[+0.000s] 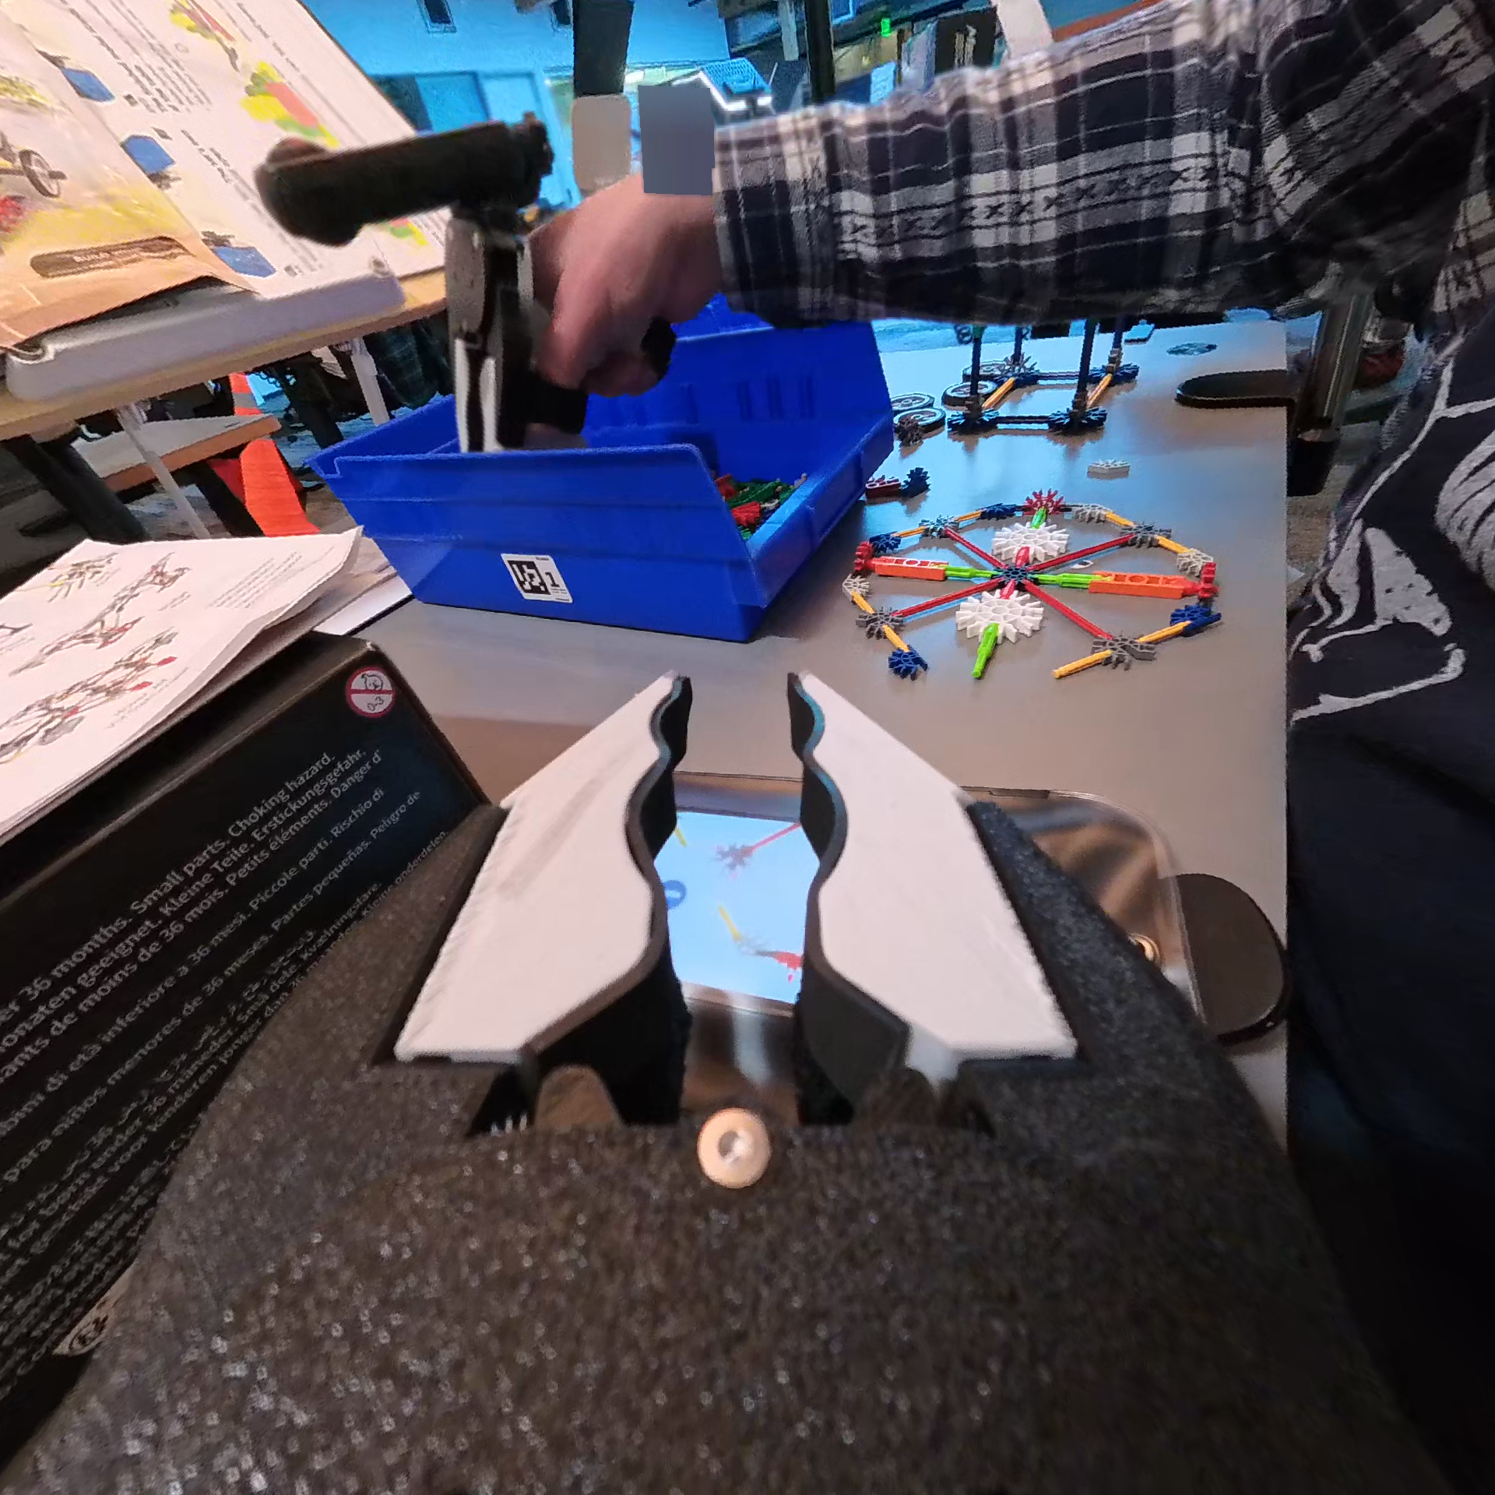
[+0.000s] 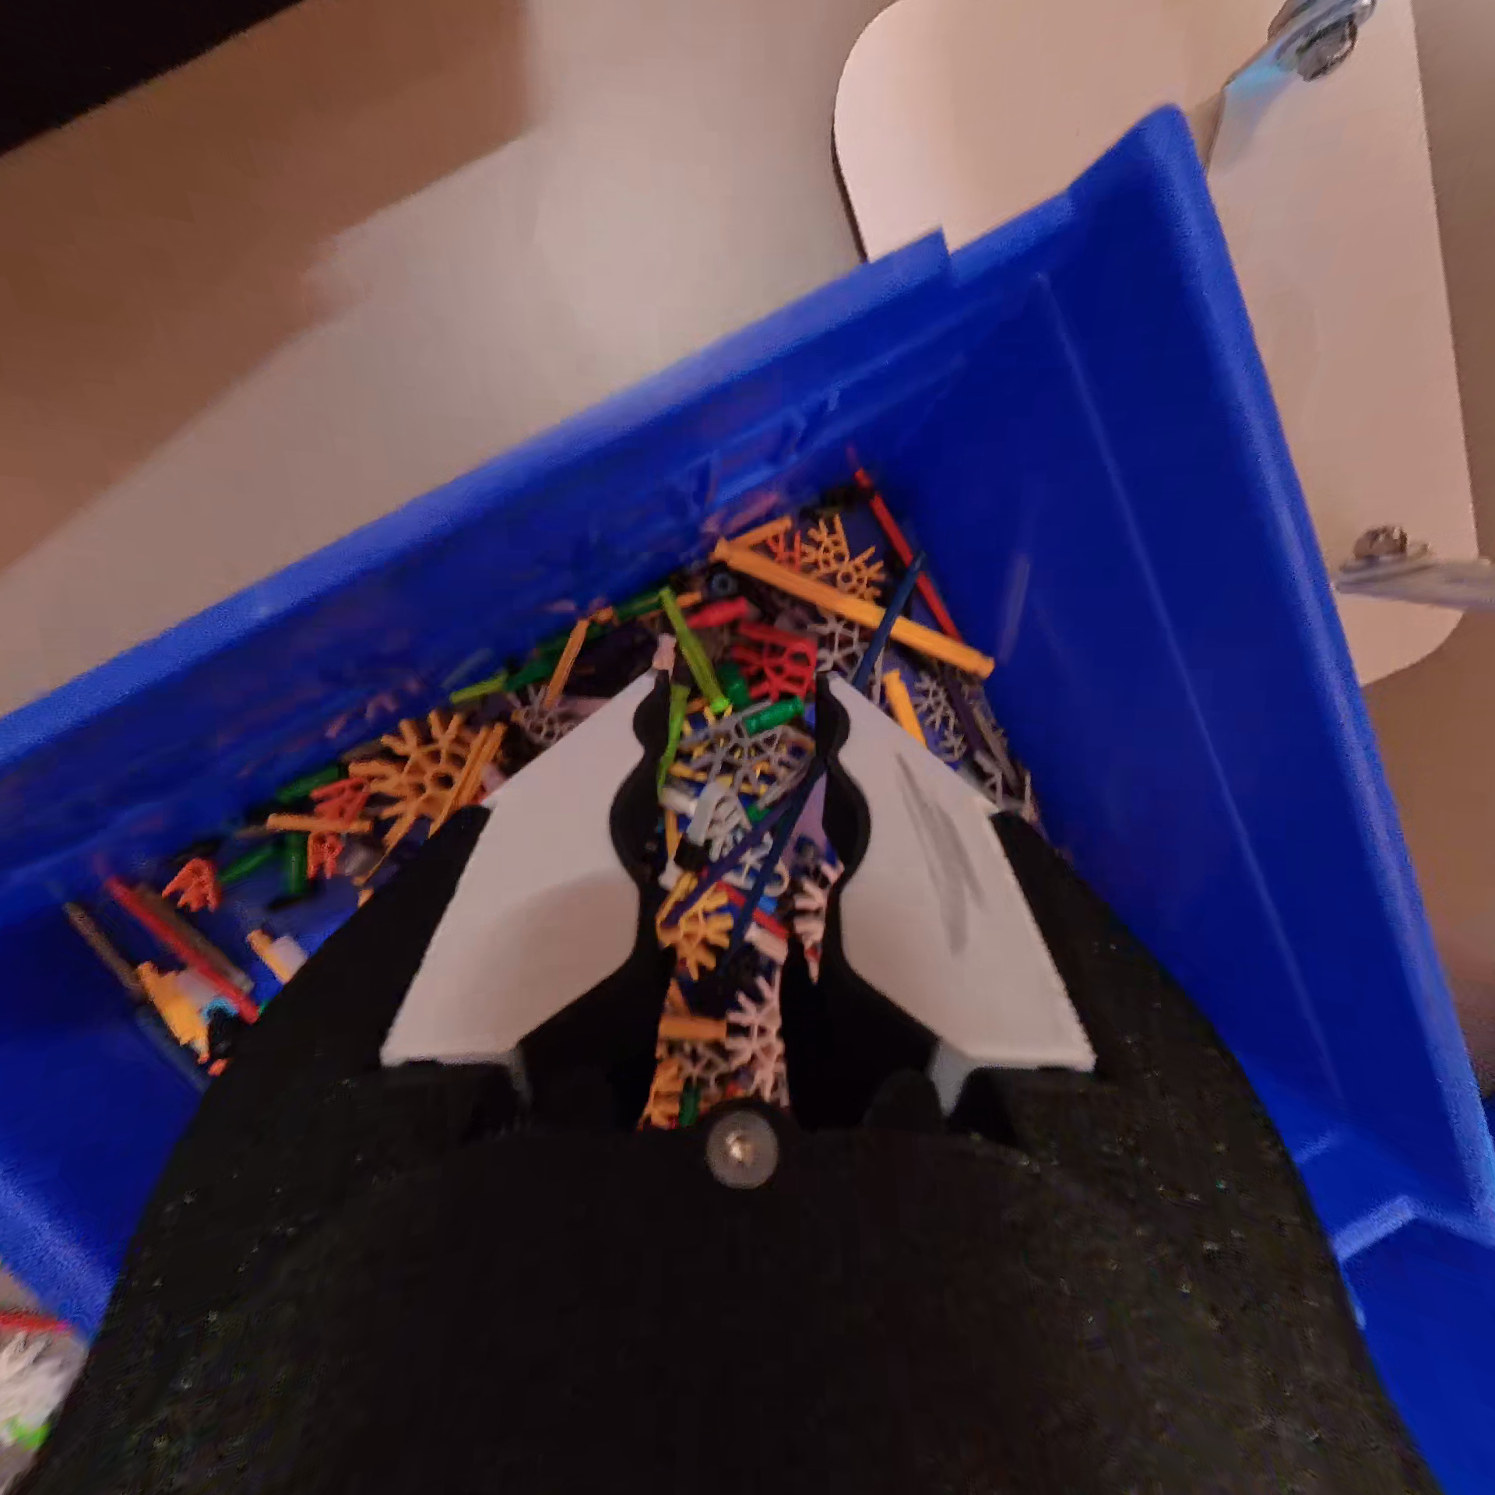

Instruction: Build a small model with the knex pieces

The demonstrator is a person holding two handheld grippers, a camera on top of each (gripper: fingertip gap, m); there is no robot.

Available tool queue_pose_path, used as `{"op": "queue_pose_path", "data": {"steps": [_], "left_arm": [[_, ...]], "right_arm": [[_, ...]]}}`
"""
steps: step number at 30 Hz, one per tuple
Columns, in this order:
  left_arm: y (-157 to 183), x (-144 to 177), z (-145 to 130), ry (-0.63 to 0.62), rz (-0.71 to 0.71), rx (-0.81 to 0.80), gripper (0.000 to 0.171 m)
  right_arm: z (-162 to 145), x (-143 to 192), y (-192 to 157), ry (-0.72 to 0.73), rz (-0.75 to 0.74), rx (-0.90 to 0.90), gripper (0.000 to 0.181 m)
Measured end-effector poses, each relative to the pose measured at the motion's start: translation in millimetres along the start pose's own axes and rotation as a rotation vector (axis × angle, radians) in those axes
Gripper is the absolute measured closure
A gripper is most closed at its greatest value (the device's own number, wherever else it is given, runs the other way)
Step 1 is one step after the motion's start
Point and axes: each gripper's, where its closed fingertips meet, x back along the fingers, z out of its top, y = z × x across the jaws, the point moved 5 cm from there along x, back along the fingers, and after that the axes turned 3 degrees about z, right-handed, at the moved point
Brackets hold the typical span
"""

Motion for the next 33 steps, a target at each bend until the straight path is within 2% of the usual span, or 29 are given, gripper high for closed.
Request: {"op": "queue_pose_path", "data": {"steps": [5, 7, 10, 13, 15, 19, 21, 23, 26, 33], "left_arm": [[0.7, 0.2, 0.0, 0.002, -0.001, -0.006, 0.148], [1.1, 0.3, 0.0, 0.003, -0.002, -0.01, 0.148], [1.9, -0.1, -0.3, 0.0, -0.008, -0.014, 0.147], [2.2, 0.0, -0.4, 0.001, -0.011, -0.015, 0.147], [2.1, 0.2, -0.2, 0.003, -0.011, -0.014, 0.147], [2.1, 0.2, -0.3, 0.002, -0.01, -0.013, 0.147], [1.9, 0.5, -0.1, 0.006, -0.009, -0.012, 0.147], [2.0, 0.6, -0.1, 0.006, -0.008, -0.013, 0.147], [2.0, 0.4, -0.2, 0.005, -0.011, -0.01, 0.147], [1.4, 0.3, -0.3, 0.004, -0.01, -0.003, 0.147]], "right_arm": [[-1.2, -26.8, 8.4, -0.069, -0.008, -0.021, 0.159], [-12.1, -27.0, 11.0, -0.129, -0.017, -0.027, 0.162], [-33.4, -13.9, 7.4, -0.294, 0.022, -0.03, 0.161], [-29.4, -0.7, 8.3, -0.283, 0.041, -0.041, 0.16], [-18.5, 4.9, 14.1, -0.225, 0.021, -0.035, 0.16], [4.3, -5.6, 15.8, -0.1, 0.044, -0.038, 0.157], [-1.0, -18.2, 16.1, -0.149, 0.054, -0.032, 0.156], [-17.9, -23.5, 16.6, -0.278, 0.04, -0.011, 0.156], [-35.8, -11.6, 27.2, -0.416, -0.045, 0.002, 0.16], [-26.5, 21.2, 24.3, -0.314, 0.007, 0.028, 0.16]]}}
